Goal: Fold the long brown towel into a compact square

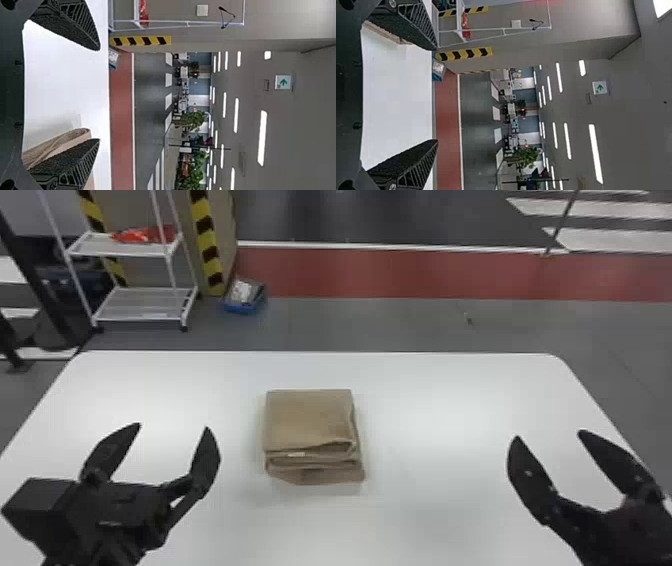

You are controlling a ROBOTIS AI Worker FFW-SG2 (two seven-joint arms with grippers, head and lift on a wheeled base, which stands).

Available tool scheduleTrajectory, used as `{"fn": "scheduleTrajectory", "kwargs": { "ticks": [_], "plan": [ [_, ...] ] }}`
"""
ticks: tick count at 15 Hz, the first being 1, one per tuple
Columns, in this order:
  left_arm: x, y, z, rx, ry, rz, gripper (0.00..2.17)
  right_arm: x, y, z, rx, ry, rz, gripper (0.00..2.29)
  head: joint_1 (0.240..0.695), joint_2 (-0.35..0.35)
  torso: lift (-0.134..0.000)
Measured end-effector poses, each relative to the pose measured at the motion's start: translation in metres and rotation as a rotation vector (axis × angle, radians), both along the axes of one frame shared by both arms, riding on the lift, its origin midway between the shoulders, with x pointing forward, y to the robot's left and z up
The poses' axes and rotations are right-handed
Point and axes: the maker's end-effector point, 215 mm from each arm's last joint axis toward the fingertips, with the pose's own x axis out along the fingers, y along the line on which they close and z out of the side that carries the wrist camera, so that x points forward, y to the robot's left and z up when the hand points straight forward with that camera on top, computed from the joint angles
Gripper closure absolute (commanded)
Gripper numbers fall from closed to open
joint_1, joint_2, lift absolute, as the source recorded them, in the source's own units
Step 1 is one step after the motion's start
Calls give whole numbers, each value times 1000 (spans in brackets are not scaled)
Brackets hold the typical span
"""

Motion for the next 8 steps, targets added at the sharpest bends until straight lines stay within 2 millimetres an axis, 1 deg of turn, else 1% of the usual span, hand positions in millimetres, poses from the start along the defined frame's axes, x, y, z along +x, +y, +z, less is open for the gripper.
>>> {"fn": "scheduleTrajectory", "kwargs": {
  "ticks": [4, 6, 8],
  "plan": [
    [-3, 1, 4, -10, 1, 2, 70, -12, -6, 3, 16, -15, -30, 53, 695, -63, -125],
    [-3, 3, 12, -19, -24, 21, 73, -14, -11, 2, 27, -13, -39, 56, 695, -66, -125],
    [-1, 6, 15, -13, -38, 28, 73, -14, -12, 1, 30, -11, -42, 63, 695, -66, -125]
  ]
}}
